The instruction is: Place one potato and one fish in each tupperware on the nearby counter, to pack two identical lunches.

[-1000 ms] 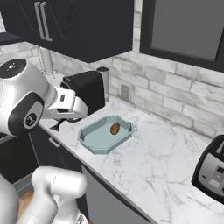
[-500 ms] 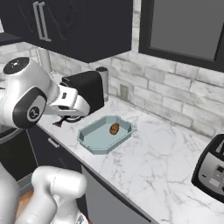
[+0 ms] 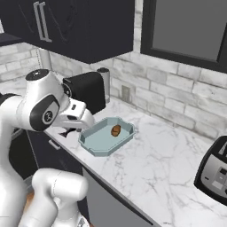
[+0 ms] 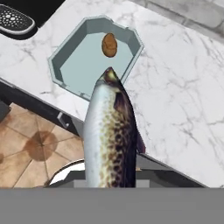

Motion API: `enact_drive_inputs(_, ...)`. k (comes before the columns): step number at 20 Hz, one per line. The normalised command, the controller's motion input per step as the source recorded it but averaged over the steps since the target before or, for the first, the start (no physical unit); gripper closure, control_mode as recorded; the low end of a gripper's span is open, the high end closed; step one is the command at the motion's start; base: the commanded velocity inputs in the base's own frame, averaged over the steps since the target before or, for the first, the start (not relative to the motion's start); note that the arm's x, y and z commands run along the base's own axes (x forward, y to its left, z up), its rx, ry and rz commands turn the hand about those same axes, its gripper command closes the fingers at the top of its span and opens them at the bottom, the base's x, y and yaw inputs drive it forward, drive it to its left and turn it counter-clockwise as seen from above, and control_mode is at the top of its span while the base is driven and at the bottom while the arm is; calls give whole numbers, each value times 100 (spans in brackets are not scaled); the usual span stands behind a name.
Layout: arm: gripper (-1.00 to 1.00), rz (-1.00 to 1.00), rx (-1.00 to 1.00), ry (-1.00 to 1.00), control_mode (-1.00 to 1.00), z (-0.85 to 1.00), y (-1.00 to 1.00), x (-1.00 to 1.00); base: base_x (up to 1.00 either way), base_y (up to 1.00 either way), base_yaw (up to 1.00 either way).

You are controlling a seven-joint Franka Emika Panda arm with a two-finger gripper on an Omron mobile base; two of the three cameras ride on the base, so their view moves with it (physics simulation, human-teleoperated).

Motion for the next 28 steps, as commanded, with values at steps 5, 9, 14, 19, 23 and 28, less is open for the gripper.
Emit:
enact_drive_inputs(5, 100, 0, 4, 17, -100, -61, 0, 47, 0, 0, 0)
enact_drive_inputs(9, 100, 0, 0, 16, -100, -53, 1, 57, 0, 0, 0)
enact_drive_inputs(14, 100, 0, 0, 12, -100, -41, 1, 64, 0, 0, 0)
enact_drive_inputs(19, 100, 0, 0, 6, -100, -35, 0, 63, 0, 0, 0)
enact_drive_inputs(23, 100, 0, 1, 0, -100, -39, 0, 52, 0, 0, 0)
enact_drive_inputs(28, 100, 0, 0, 0, -100, -51, 0, 47, 0, 0, 0)
